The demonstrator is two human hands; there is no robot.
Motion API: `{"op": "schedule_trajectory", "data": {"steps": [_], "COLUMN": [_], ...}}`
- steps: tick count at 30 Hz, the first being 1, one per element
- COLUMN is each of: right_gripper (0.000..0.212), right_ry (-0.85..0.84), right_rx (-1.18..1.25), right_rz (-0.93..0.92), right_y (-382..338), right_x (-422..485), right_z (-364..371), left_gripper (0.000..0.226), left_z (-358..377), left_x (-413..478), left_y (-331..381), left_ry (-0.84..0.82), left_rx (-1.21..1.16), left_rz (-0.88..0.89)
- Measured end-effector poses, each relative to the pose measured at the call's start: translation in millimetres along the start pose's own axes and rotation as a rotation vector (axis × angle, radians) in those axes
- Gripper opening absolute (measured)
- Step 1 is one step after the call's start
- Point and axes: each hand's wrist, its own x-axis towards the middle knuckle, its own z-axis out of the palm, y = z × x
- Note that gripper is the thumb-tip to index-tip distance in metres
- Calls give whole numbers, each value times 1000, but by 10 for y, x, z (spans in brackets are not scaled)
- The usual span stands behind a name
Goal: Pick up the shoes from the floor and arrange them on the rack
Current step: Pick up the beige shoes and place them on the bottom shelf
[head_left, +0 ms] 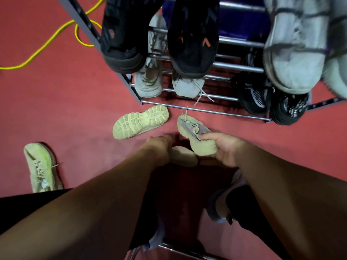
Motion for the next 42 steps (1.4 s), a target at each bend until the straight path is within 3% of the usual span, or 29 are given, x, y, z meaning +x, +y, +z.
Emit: {"op": "schedule_trajectory", "data": {"steps": [2,6,12,15,17,20,24,28,32,34,38,41,42], "right_gripper": [40,38,31,33,36,31,23,10,47,39,26,29,31], "right_ry": [-7,-79,-94,-23,29,62,98,335,862,741,194,125,122], "right_rx": [19,98,188,150,105,33,2,-47,-513,-487,-337,-323,-280], "right_rz": [2,28,101,125,135,151,171,100,-77,-226,18,115,135], "right_y": [35,103,144,164,216,290,361,371,348,302,278,363,391], "right_x": [-55,-170,-132,-58,22,111,190,340,431,410,344,379,402], "right_z": [-79,-151,-63,-66,-114,-196,-262,-378,-433,-257,181,335,361], "left_gripper": [21,21,22,25,8,20,27,32,25,27,21,37,33], "left_z": [10,54,-8,100,121,134,37,-78,-34,-30,-116,-177,-181], "left_x": [-40,-95,-180,-138,-77,21,123,242,217,229,466,537,533], "left_y": [18,48,61,40,63,145,177,105,142,96,-515,-881,-938], "left_ry": [67,172,112,86,55,8,-7,9,16,25,299,429,454], "left_rx": [-174,-608,-1048,-1089,-1042,-1072,-1326,-1512,-1520,-1593,-1865,-1979,-2007], "left_rz": [86,120,-186,-329,-338,-399,-468,-498,-606,-622,-726,-772,-749]}}
